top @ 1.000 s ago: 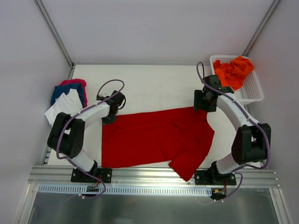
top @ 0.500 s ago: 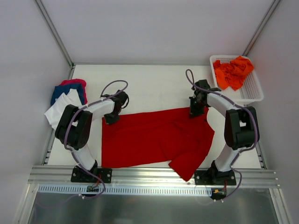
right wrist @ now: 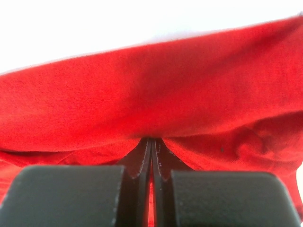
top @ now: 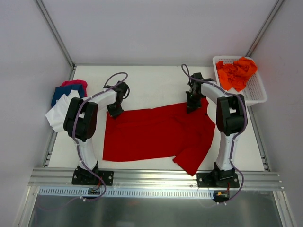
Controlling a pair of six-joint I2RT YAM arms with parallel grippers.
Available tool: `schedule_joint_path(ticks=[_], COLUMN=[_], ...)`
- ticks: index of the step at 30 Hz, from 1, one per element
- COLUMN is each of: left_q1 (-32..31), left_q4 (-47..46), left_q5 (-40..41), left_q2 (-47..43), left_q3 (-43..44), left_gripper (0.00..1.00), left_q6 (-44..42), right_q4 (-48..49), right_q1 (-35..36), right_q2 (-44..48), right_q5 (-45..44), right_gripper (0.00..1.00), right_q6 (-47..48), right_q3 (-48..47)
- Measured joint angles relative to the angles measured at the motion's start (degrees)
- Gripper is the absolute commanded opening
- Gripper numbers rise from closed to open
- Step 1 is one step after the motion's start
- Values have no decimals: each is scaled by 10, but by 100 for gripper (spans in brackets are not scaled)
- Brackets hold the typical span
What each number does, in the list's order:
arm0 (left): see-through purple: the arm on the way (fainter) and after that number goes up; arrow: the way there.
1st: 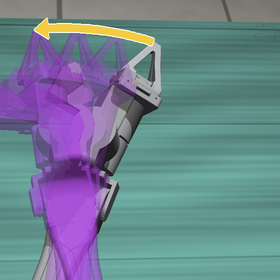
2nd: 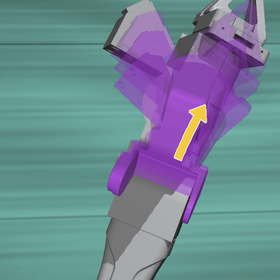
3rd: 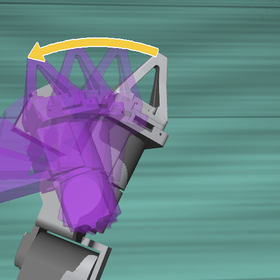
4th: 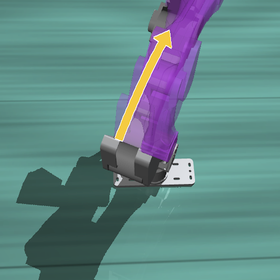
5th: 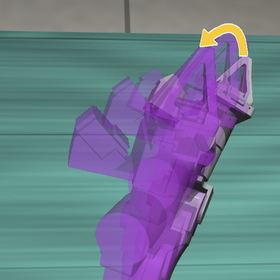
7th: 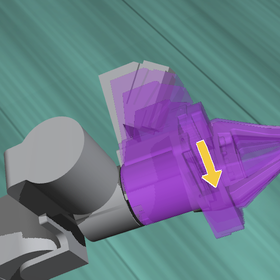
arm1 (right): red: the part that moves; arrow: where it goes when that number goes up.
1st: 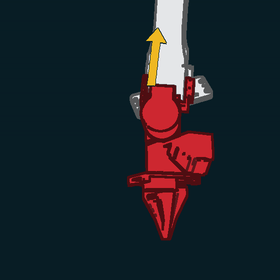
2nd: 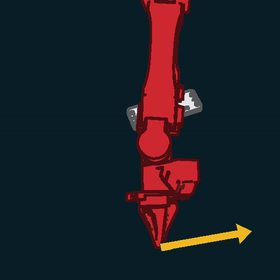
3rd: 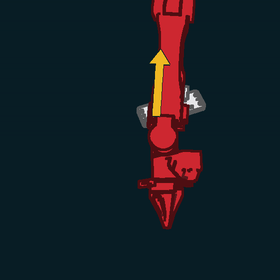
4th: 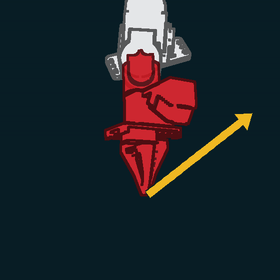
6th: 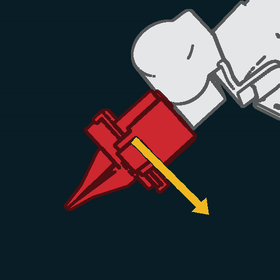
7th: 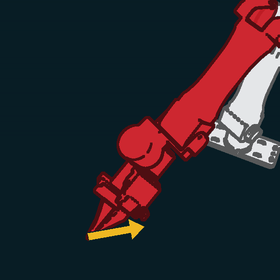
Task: Fold and stack the t-shirts
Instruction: Fold the tshirt
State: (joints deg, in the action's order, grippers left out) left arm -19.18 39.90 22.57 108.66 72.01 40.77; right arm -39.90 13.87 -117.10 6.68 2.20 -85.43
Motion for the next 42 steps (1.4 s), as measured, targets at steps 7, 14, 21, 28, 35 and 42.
schedule_joint_path(ticks=[7,14,21,28,35,42], left_q1=[51,76,63,4,-35,-45], left_q4=[0,0,11,2,1,21], left_q5=[-33,-37,32,52,72,74], left_q2=[59,107,27,-161,-240,-350], left_q3=[91,168,122,111,-33,-136], left_gripper=[0,0,2,17,9,0], left_q6=[-17,-27,-9,-14,5,20], right_q4=[-50,-92,-35,11,58,61], right_q1=[-2,-24,-49,-34,-27,5], right_q2=[-92,-164,-55,106,69,-25], right_q5=[-11,-13,4,32,40,41], right_gripper=[1,1,52,50,1,0], right_q6=[9,30,55,58,38,23], right_q3=[-157,-292,-160,-125,-84,-79])
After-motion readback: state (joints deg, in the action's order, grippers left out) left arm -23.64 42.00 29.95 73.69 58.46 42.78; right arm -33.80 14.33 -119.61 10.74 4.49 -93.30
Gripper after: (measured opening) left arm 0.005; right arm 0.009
